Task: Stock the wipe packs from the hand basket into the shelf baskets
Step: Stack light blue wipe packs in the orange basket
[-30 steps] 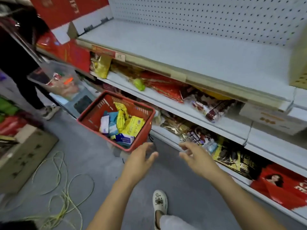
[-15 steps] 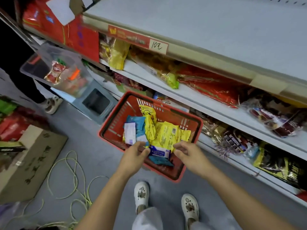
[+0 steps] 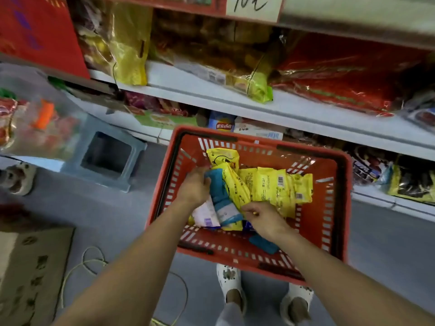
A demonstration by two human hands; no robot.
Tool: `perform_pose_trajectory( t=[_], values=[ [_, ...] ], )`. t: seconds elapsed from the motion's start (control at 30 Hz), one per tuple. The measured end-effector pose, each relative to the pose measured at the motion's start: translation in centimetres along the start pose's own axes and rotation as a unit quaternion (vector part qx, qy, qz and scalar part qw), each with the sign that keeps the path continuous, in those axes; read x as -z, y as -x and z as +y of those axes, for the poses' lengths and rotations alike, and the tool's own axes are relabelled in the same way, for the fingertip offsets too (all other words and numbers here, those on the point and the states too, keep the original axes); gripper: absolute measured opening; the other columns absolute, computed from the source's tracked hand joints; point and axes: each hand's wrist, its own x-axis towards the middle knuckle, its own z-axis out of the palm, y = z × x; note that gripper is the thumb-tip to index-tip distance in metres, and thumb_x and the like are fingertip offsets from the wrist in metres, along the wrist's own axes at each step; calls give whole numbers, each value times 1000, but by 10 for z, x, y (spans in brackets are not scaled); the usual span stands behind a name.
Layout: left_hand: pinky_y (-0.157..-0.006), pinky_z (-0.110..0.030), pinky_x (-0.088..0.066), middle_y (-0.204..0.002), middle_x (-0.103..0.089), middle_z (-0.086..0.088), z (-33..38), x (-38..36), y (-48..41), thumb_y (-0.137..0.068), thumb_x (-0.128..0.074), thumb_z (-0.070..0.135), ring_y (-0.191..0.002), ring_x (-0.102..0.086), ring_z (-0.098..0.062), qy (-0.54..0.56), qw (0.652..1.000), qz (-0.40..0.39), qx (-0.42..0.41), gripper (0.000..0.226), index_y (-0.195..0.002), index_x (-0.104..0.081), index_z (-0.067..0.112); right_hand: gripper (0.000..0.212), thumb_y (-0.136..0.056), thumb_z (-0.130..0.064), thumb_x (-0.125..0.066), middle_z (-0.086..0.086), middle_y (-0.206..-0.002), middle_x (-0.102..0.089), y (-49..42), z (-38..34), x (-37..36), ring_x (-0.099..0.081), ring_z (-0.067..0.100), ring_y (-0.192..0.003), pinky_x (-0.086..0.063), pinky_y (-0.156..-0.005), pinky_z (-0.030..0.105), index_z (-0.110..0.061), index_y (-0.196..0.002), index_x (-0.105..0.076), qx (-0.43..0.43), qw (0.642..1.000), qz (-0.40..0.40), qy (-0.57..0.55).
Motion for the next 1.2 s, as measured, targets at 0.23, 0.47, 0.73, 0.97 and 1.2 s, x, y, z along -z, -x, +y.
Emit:
perform_pose_trajectory(
  t=[0.23,0.47,0.73,0.97,1.2],
  values=[
    [-109,-36,-36,-146,-45,-14,-13,-3,-47,-96,-48,16,-132,-45,-31,-149,983,-94,-40,50,-145,-39,15,11,-91,-25,-54,7,-93,-56,-38,-16,-51,-58,27,-90,-36,-65,30,-15,-92,-50,-31,993,74,84],
    [-91,-36,-41,-122,-56,-7,-6,5,-28,-89,-61,34,-116,-51,-27,-339,930,-29,-142,25,-108,-62,18,23,-88,-20,-59,0,-75,-44,-22,-14,-49,-48,21,-75,-33,-60,30,-19,-71,-42,22,994,94,43],
    [-57,-37,-31,-65,-46,-1,47,16,59,-99,-50,22,-61,-47,-23,-46,984,46,-168,19,-90,-38,11,25,-95,-10,-52,-4,-69,-43,76,20,43,-40,4,-60,-36,-58,24,-22,-79,-38,74,964,186,-174],
    [-57,-23,-29,-69,-32,3,172,-40,159,-98,-48,9,-60,-30,-9,200,964,98,-143,29,-76,-31,20,15,-94,2,-51,6,-77,-63,197,65,157,-61,2,-59,-46,-53,13,-11,-86,-53,98,901,265,-330],
    [-51,-28,-53,-92,-67,-6,322,-141,284,-101,-45,17,-70,-66,-16,397,914,14,-87,9,-108,-49,19,14,-95,-7,-52,8,-77,-65,327,167,261,-62,17,-66,-50,-56,29,-14,-83,-53,106,877,308,-352]
  ],
)
